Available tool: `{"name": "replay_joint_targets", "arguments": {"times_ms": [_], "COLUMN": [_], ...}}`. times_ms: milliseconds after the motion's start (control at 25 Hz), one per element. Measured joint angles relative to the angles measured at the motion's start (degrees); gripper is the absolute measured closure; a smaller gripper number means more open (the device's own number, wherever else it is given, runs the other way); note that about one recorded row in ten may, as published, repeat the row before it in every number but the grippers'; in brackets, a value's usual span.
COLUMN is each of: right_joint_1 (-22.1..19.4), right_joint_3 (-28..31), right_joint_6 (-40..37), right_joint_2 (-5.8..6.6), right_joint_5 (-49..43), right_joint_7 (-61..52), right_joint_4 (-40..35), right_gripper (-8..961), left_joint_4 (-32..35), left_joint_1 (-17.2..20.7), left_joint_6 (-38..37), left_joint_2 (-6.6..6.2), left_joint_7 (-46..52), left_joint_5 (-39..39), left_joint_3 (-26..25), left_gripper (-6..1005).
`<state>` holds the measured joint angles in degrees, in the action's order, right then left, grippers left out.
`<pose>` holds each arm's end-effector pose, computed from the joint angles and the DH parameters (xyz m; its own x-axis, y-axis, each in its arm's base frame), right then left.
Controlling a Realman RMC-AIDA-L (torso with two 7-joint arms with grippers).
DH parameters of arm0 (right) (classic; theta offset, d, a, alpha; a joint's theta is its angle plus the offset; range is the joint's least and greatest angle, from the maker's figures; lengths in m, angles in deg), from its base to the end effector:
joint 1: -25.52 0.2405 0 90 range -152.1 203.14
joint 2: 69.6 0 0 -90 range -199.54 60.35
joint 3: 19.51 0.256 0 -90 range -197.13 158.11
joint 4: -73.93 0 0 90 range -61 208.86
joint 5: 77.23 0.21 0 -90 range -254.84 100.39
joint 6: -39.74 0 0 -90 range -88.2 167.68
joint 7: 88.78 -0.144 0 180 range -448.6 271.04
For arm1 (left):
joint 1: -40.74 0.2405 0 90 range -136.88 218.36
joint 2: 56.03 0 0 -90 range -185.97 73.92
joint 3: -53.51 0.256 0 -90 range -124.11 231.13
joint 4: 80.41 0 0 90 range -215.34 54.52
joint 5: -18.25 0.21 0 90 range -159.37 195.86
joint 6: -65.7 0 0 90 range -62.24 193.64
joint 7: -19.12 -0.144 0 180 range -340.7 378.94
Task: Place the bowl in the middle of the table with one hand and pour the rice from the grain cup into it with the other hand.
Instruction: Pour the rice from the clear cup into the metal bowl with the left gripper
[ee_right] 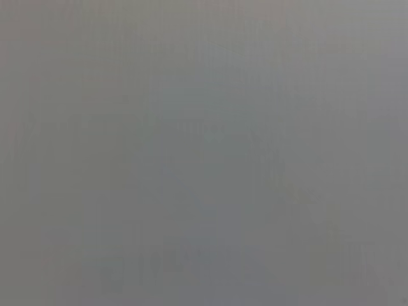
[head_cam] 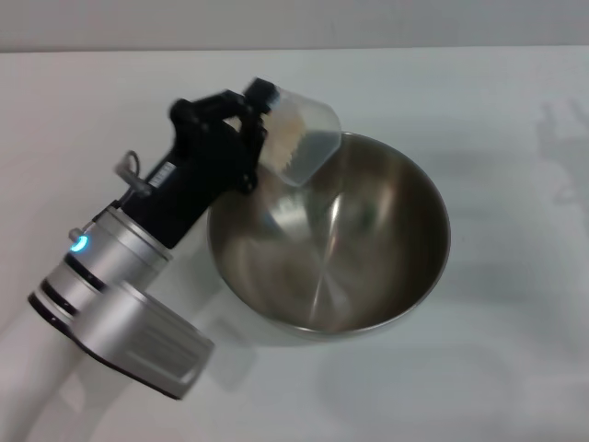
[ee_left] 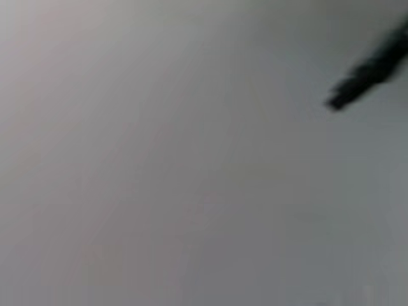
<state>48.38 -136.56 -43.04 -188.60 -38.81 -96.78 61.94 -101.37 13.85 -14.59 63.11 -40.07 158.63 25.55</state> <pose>0.3009 0.3223 0.0262 0.6289 0.3600 -0.6891 -0.7055 -0.1080 -0.7004 -0.2109 0.2943 -0.0780 0.6537 -0.7256 -0.2150 -0.3513 -0.0393 -0.9354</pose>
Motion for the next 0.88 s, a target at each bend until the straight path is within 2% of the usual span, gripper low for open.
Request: {"name": "replay_joint_targets", "arguments": {"times_ms": [40,120,240,280,360,400,440,560,640,880], "right_joint_1": [0.0,0.0,0.0,0.0,0.3,0.3,0.4,0.4,0.6,0.8], "right_joint_3": [0.0,0.0,0.1,0.1,0.1,0.1,0.1,0.1,0.1,0.1], "right_joint_6": [0.0,0.0,0.2,0.2,0.7,0.7,1.0,1.2,1.5,1.6], "right_joint_2": [0.00,0.00,0.00,0.00,0.00,0.00,0.00,0.00,0.04,0.09], "right_joint_5": [0.0,0.0,0.0,0.0,0.0,0.0,0.0,0.0,0.0,-0.1], "right_joint_7": [0.0,0.0,0.0,0.0,0.0,0.0,0.0,0.1,0.1,0.1], "right_joint_4": [0.0,0.0,0.1,0.1,0.1,0.1,0.1,0.1,0.1,0.1], "right_gripper": [571,571,571,571,571,571,571,571,571,571], "left_joint_4": [-0.8,-1.0,-2.0,-2.0,-2.6,-2.6,-2.8,-3.3,-4.2,-4.2], "left_joint_1": [0.1,0.1,0.8,0.8,1.2,1.2,1.3,1.3,1.4,1.4], "left_joint_6": [1.3,1.5,2.0,2.0,2.0,2.0,2.0,2.0,1.9,2.0], "left_joint_2": [0.01,0.02,0.03,0.03,0.04,0.04,0.04,0.03,0.04,0.04], "left_joint_7": [-7.3,-9.6,-20.8,-20.8,-28.3,-28.3,-33.6,-38.6,-47.1,-54.7], "left_joint_5": [1.7,2.2,3.8,3.8,3.9,3.9,4.0,4.0,4.0,4.1], "left_joint_3": [0.0,0.0,0.4,0.4,0.9,0.9,1.7,2.3,3.3,4.1], "left_gripper": [966,964,962,962,960,960,959,957,956,952]}}
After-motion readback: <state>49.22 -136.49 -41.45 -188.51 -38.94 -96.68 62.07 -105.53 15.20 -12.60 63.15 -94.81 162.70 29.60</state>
